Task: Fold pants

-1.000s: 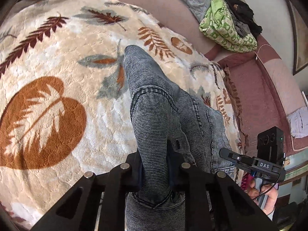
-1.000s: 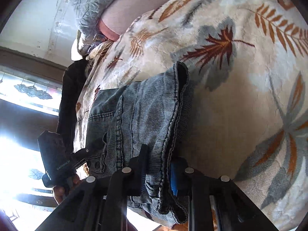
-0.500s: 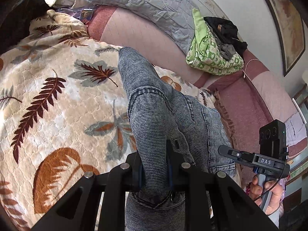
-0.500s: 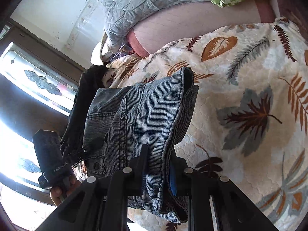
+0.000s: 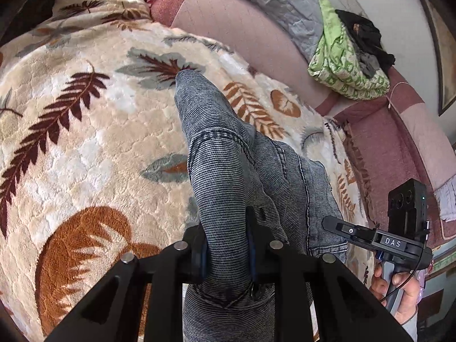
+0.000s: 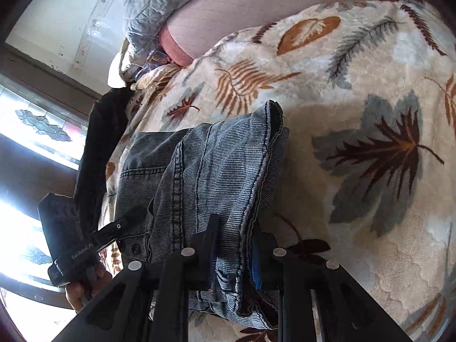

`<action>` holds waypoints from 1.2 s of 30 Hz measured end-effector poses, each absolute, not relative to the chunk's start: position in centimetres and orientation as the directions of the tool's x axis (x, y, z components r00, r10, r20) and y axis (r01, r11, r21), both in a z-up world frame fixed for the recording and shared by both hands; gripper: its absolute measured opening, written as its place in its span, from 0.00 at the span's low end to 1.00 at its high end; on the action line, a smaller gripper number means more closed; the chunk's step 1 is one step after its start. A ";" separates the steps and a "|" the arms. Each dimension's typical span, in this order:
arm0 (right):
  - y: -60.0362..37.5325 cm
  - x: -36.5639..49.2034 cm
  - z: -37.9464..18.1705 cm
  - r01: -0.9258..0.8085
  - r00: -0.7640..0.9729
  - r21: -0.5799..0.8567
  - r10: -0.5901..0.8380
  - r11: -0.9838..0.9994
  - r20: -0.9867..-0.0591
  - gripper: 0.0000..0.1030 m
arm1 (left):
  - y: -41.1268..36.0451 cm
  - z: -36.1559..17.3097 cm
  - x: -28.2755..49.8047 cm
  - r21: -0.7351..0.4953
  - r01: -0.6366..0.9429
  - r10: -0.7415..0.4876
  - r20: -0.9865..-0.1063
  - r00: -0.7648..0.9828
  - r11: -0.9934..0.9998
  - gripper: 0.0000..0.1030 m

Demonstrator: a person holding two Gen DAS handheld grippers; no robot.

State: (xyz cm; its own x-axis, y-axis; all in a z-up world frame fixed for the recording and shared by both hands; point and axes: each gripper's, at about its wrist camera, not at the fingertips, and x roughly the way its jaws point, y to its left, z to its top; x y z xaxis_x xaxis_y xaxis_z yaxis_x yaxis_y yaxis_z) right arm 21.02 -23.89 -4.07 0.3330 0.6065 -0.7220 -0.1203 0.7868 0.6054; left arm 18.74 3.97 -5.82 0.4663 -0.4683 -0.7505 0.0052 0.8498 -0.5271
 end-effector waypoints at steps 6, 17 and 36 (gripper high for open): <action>-23.2 19.1 -3.3 -0.138 0.365 0.420 0.441 0.897 -0.820 0.50 | 4.6 -3.7 16.2 -0.361 -0.057 -0.281 -0.807 0.520 0.931 0.67; -19.0 14.2 -6.2 -0.208 0.443 0.122 0.205 0.971 -0.873 0.64 | -0.9 -5.5 12.0 0.046 -0.028 0.054 -0.830 0.555 0.999 0.68; -21.0 1.1 4.7 -0.183 0.729 0.083 0.192 0.980 -0.657 0.89 | -1.8 4.8 1.7 -0.030 -0.050 0.017 -0.658 0.753 0.998 0.82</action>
State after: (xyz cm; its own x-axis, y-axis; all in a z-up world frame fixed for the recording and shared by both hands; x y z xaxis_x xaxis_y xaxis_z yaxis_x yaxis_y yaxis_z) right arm 1.10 -20.96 4.73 0.7289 0.1916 -0.6573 -0.1826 0.9797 0.0830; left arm 1.66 -1.83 4.78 0.7528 0.0175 -0.6580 -0.0497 0.9983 -0.0303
